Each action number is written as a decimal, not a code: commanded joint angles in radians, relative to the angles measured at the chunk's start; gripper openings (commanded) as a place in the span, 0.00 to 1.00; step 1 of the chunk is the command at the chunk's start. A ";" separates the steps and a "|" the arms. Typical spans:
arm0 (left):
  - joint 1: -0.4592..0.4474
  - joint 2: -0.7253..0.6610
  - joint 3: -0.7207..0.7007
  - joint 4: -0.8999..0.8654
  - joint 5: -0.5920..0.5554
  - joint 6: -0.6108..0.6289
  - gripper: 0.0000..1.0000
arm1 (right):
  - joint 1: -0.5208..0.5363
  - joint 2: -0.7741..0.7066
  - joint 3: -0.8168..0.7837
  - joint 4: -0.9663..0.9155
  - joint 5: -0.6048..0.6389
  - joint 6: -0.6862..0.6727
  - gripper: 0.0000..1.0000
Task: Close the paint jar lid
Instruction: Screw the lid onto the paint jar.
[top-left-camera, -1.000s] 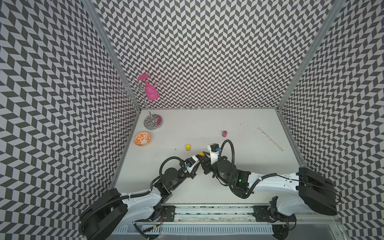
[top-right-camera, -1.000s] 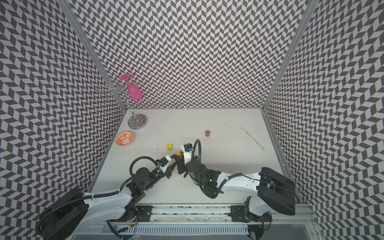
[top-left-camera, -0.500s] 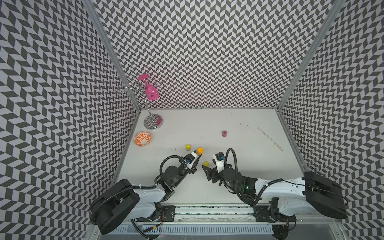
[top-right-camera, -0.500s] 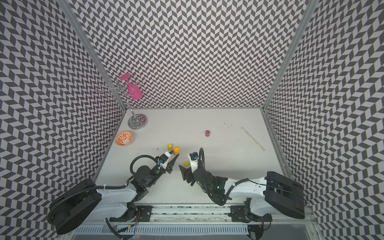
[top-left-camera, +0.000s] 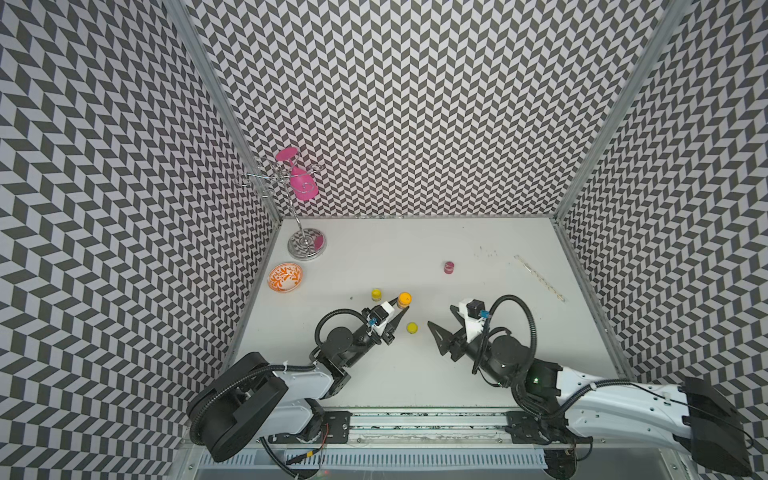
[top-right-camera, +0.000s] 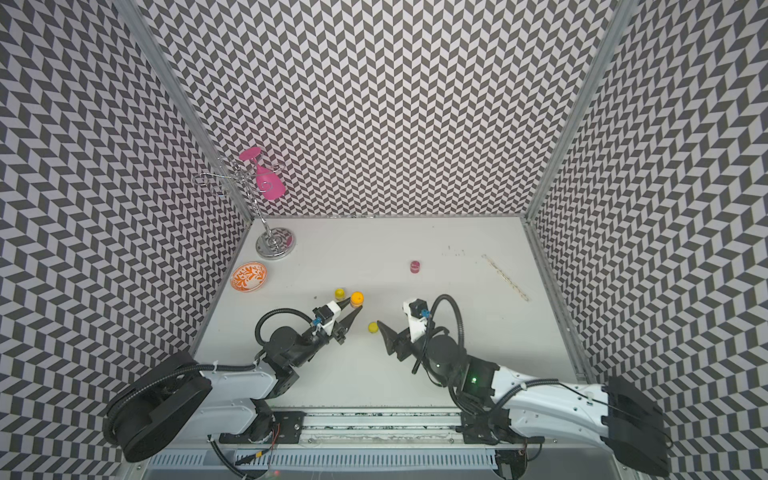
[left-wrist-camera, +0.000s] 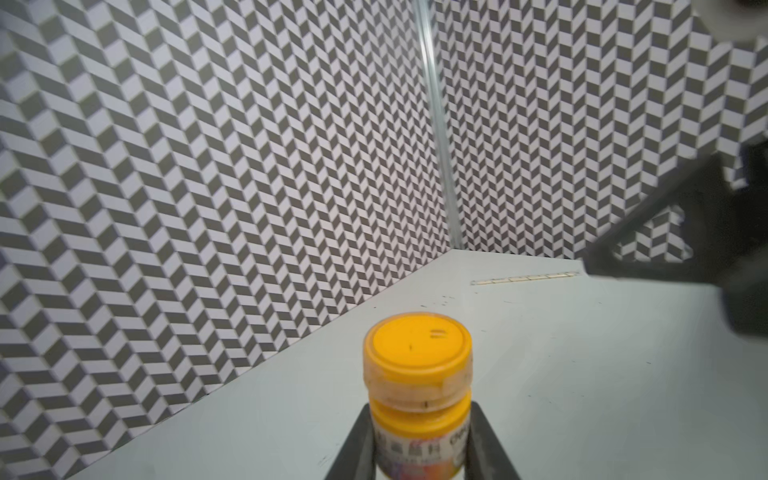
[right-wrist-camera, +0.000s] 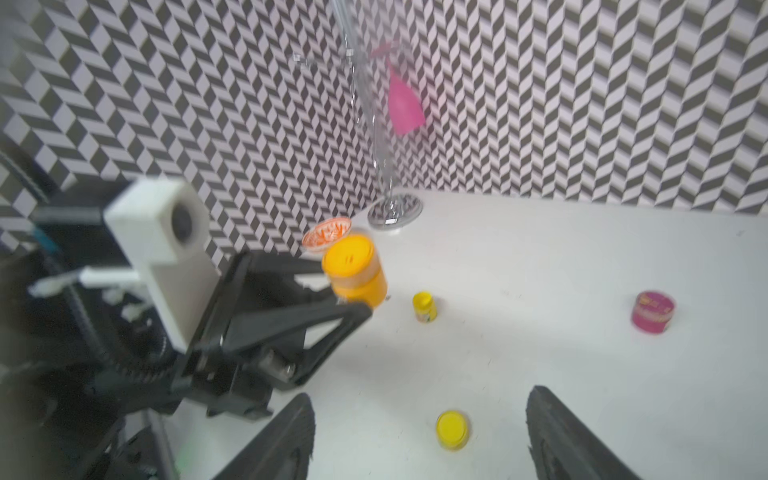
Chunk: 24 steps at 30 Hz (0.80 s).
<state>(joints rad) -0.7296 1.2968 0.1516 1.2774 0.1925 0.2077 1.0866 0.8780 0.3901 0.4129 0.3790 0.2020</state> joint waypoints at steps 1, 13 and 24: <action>0.002 0.037 0.049 0.046 0.331 -0.003 0.26 | -0.113 -0.088 0.007 -0.001 -0.260 -0.153 0.80; 0.006 0.151 0.064 0.221 0.719 -0.093 0.26 | -0.164 -0.123 0.020 -0.065 -0.744 -0.458 0.72; 0.005 0.150 0.077 0.175 0.713 -0.078 0.26 | -0.164 -0.020 0.068 -0.111 -0.809 -0.468 0.61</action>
<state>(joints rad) -0.7258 1.4475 0.2016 1.4380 0.8845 0.1333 0.9260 0.8547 0.4400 0.2893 -0.4004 -0.2443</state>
